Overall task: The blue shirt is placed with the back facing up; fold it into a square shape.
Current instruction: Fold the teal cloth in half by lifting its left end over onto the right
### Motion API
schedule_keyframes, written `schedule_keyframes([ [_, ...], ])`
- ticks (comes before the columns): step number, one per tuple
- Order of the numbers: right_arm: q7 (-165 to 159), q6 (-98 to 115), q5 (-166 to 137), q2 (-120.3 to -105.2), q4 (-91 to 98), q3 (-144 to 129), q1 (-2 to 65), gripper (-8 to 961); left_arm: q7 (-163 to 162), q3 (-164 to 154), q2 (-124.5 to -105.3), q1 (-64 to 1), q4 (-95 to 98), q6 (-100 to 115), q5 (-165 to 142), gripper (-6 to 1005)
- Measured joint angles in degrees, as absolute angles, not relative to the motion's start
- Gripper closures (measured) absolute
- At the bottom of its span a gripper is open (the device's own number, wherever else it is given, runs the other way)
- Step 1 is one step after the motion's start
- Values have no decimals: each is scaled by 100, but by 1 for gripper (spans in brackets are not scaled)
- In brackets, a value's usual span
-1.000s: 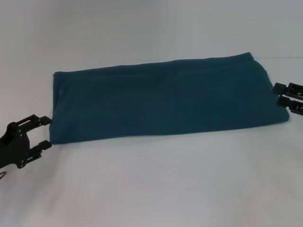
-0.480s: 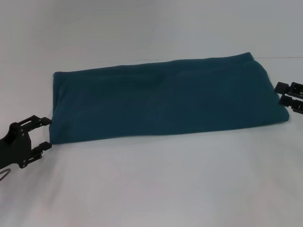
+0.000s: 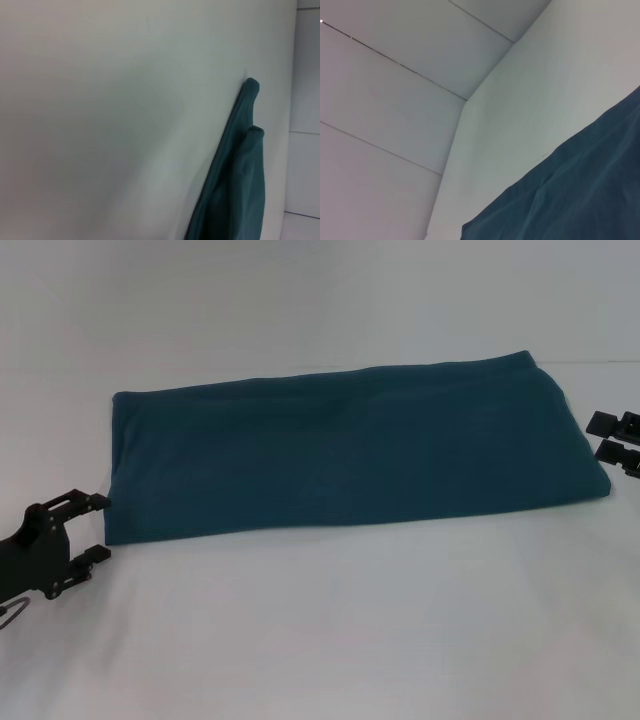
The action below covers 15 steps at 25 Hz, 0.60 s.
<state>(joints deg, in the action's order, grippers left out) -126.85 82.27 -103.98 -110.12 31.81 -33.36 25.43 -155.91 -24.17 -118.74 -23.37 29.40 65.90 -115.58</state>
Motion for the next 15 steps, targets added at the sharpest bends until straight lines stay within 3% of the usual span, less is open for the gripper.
schedule_keyframes([
  [15, -12683, 8225, -10402, -10989, 3094, -3293, 2540, 266, -15601, -2408, -11879, -2426, 2789, 6431, -11558, 278],
])
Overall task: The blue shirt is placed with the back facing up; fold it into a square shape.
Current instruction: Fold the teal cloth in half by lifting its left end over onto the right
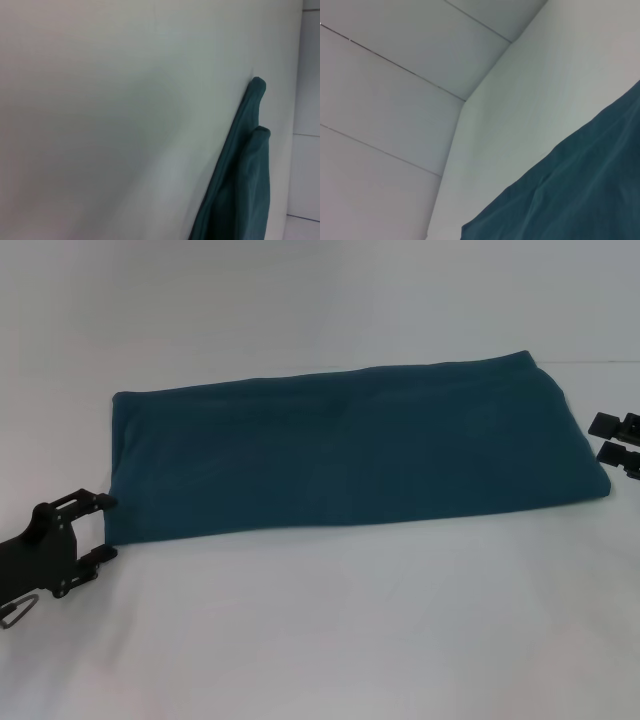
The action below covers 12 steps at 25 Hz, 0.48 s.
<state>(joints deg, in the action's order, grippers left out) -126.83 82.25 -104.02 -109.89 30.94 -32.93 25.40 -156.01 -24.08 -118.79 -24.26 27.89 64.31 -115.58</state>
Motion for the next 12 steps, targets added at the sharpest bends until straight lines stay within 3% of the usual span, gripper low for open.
schedule_keyframes([
  [12, -12657, 8212, -10407, -10986, 3094, -3271, 2532, 266, -15559, -2417, -11875, -2601, 2680, 6269, -11565, 279],
])
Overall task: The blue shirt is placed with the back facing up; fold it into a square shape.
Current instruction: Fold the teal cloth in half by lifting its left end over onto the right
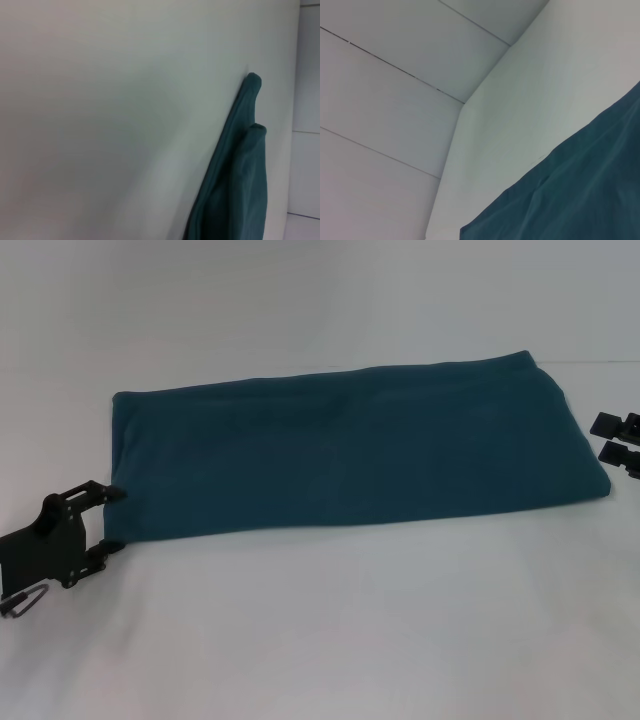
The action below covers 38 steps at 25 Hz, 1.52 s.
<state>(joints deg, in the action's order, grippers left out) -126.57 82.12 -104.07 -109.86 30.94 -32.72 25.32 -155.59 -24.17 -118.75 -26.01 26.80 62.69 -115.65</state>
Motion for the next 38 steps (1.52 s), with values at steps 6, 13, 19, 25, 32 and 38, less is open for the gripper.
schedule_keyframes([
  [6, -12653, 8208, -10399, -10983, 3048, -3267, 2531, 266, -15496, -2417, -11888, -2706, 2643, 6141, -11567, 279],
  [13, -12650, 8208, -10388, -10978, 3032, -3260, 2524, 266, -15419, -2417, -11933, -2843, 2642, 5992, -11565, 278],
  [19, -12648, 8209, -10377, -10977, 3032, -3260, 2522, 266, -15308, -2416, -11954, -2903, 2616, 5973, -11548, 279],
  [25, -12647, 8209, -10369, -10977, 3032, -3261, 2522, 266, -14954, -2350, -11961, -2980, 2558, 6191, -11279, 279],
  [32, -12646, 8201, -10395, -10990, 3032, -3129, 2508, 265, -14877, -2391, -11940, -2935, 2508, 6082, -11248, 279],
  [38, -12646, 8120, -10401, -10995, 3029, -3120, 2528, 265, -14859, -2492, -11945, -2950, 2493, 5904, -11293, 278],
])
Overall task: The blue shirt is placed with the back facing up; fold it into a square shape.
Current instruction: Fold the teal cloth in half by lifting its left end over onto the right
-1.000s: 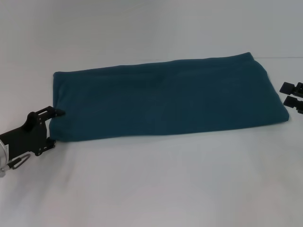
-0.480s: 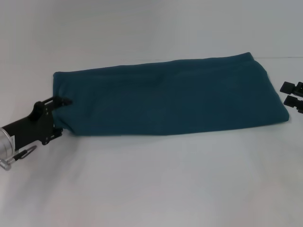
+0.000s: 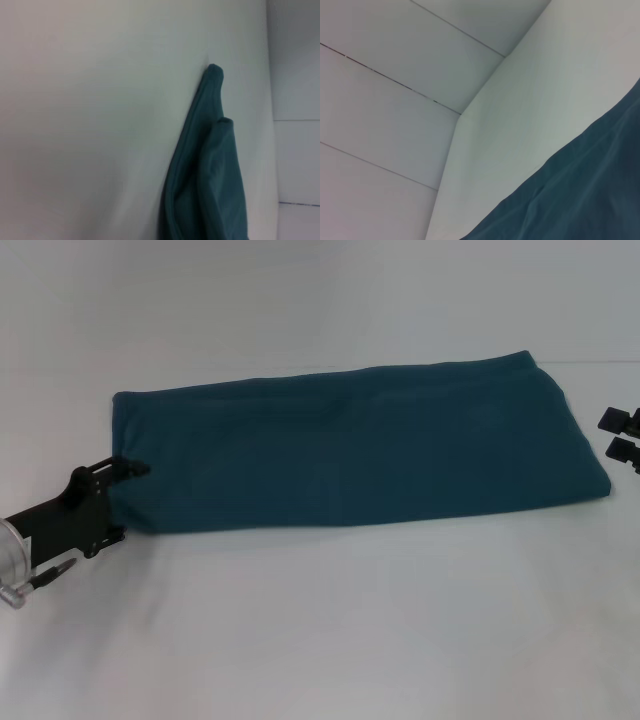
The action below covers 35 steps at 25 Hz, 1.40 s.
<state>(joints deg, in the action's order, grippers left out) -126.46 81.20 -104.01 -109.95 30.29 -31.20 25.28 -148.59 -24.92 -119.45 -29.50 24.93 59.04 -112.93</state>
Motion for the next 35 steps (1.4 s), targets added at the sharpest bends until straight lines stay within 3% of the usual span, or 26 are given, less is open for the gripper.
schedule_keyframes([
  [15, -12660, 8088, -10407, -10978, 3023, -3120, 2554, 265, -14837, -2722, -11906, -3160, 2377, 5718, -11294, 279],
  [23, -12680, 8100, -10406, -10977, 3013, -3120, 2527, 265, -14827, -2725, -11929, -3112, 2413, 5746, -11294, 539],
  [35, -12655, 8061, -10406, -10977, 2987, -3120, 2502, 265, -14545, -2713, -11916, -3078, 2456, 5809, -11277, 840],
])
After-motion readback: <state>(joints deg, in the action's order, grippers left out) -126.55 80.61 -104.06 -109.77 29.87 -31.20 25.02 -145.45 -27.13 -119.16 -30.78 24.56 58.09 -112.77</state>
